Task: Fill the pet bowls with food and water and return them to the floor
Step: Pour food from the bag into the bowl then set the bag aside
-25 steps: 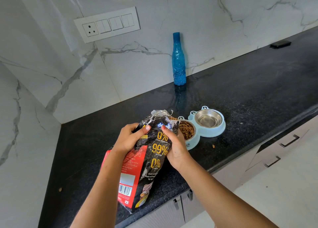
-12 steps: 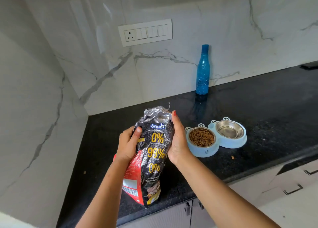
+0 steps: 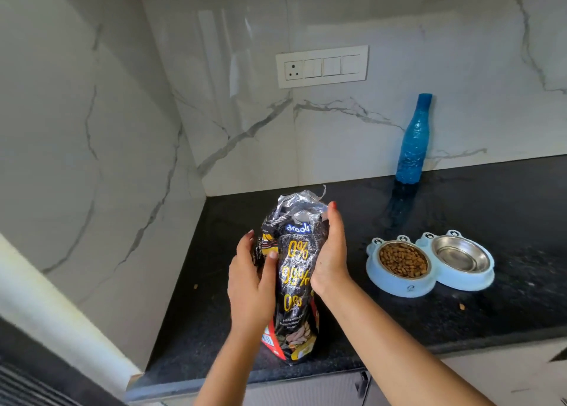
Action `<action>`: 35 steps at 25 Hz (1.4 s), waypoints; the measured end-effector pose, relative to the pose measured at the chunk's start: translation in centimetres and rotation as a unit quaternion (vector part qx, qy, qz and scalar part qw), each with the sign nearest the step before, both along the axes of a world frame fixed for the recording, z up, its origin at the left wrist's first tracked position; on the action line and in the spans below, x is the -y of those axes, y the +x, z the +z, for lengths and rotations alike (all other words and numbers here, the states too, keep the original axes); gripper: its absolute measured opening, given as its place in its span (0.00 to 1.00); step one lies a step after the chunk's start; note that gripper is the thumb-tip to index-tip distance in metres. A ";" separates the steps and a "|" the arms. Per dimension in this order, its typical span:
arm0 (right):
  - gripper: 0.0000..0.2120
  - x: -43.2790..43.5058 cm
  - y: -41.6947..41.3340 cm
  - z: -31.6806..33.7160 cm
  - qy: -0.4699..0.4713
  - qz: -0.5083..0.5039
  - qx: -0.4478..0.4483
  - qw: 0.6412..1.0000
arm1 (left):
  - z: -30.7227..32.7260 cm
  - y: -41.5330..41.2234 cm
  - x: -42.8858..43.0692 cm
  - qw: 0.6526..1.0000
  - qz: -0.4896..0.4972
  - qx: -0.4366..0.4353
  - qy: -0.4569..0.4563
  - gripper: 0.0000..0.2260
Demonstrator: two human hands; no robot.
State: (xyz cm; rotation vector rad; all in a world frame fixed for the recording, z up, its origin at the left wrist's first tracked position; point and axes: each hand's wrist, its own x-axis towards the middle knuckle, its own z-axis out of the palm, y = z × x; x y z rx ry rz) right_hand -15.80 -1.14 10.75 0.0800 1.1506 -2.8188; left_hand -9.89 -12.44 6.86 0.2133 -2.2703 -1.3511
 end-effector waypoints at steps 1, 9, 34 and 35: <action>0.30 0.1 0.2 0.2 0.012 0.010 0.005 1.000 | -0.2 1.2 -1.3 0.999 0.048 -0.007 -0.011 0.25; 0.23 -2.1 0.6 -3.5 0.230 0.037 0.002 0.973 | -3.8 2.8 -5.5 0.986 0.119 0.051 -0.104 0.36; 0.35 13.1 2.4 -8.7 0.493 0.306 -0.195 0.790 | -3.0 4.4 13.2 0.988 0.149 0.010 -0.047 0.33; 0.35 13.5 2.4 -8.8 0.496 0.301 -0.192 0.791 | -2.9 4.5 13.6 0.987 0.150 0.024 -0.045 0.31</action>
